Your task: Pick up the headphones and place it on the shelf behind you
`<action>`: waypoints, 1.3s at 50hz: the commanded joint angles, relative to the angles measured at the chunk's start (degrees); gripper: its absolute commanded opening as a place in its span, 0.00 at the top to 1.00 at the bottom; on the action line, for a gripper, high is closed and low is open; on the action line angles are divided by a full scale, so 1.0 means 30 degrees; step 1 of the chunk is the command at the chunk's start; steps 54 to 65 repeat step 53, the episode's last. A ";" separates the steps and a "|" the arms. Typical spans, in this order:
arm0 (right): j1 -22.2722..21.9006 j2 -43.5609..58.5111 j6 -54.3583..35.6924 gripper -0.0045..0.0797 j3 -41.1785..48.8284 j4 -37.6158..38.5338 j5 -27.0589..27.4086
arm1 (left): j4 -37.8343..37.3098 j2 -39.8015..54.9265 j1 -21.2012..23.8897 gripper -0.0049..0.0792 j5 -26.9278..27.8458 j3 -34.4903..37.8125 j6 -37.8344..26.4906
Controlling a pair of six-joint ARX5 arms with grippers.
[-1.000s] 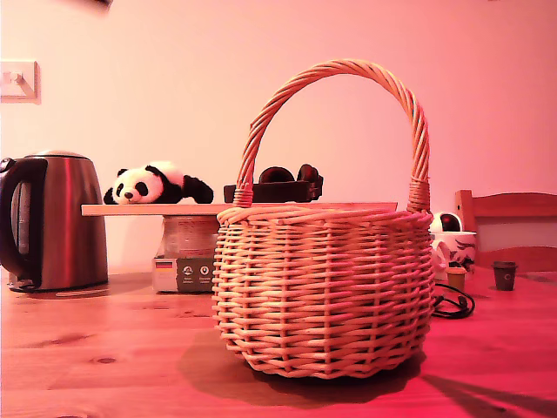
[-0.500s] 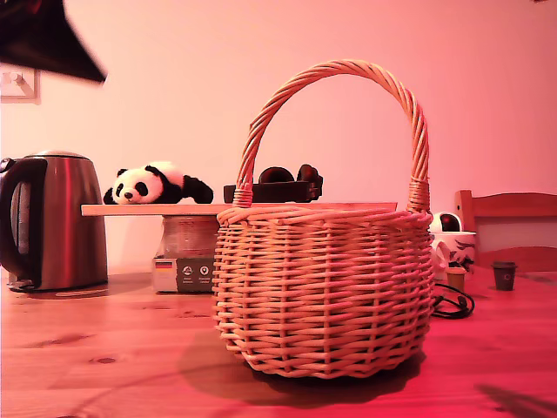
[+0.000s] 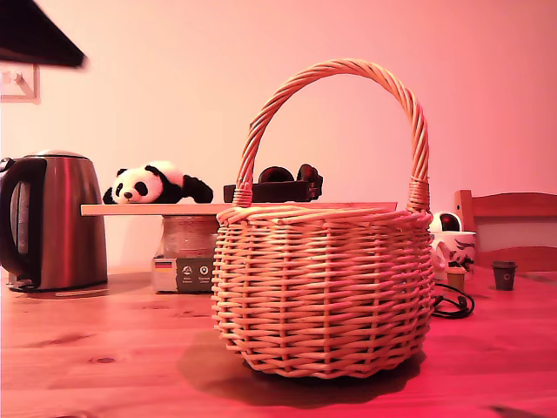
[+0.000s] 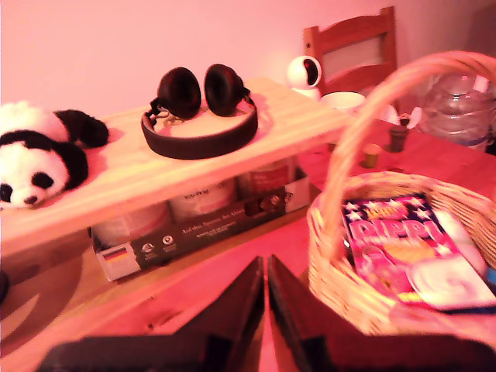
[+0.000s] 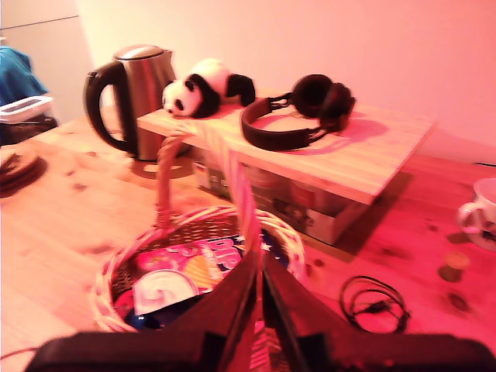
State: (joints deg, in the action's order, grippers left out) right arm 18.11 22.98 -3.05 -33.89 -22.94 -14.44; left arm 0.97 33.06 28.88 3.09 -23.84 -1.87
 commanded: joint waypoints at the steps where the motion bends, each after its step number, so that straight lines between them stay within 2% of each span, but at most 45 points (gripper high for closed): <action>1: 0.0087 -0.0175 -0.0051 0.96 -0.0022 0.0109 -0.0073 | -0.0335 -0.0831 -0.0015 0.96 -0.0663 0.0576 -0.0583; 8: 0.0087 -0.0248 -0.0051 0.96 -0.0022 -0.0066 -0.0211 | -0.0940 -0.2820 -0.0481 0.96 -0.1843 0.1341 -0.0583; 15: 0.0087 -0.0262 0.0109 0.96 -0.0029 -0.0546 -0.0233 | -0.1683 -0.4269 -0.0903 0.96 -0.1960 0.1443 -0.0525; 25: 0.0087 -0.0255 0.0138 0.96 -0.0029 -0.1253 -0.0204 | -0.1137 -0.5676 -0.1078 0.96 -0.1348 0.1443 -0.0350; 53: 0.0087 -0.0255 0.0131 0.96 -0.0029 -0.5690 -0.0146 | -0.0503 -0.5829 -0.1071 0.96 -0.0648 0.1406 0.0211; 65: 0.0087 -0.0255 0.0131 0.96 -0.0029 -0.5690 -0.0146 | -0.0503 -0.5829 -0.1071 0.96 -0.0648 0.1406 0.0211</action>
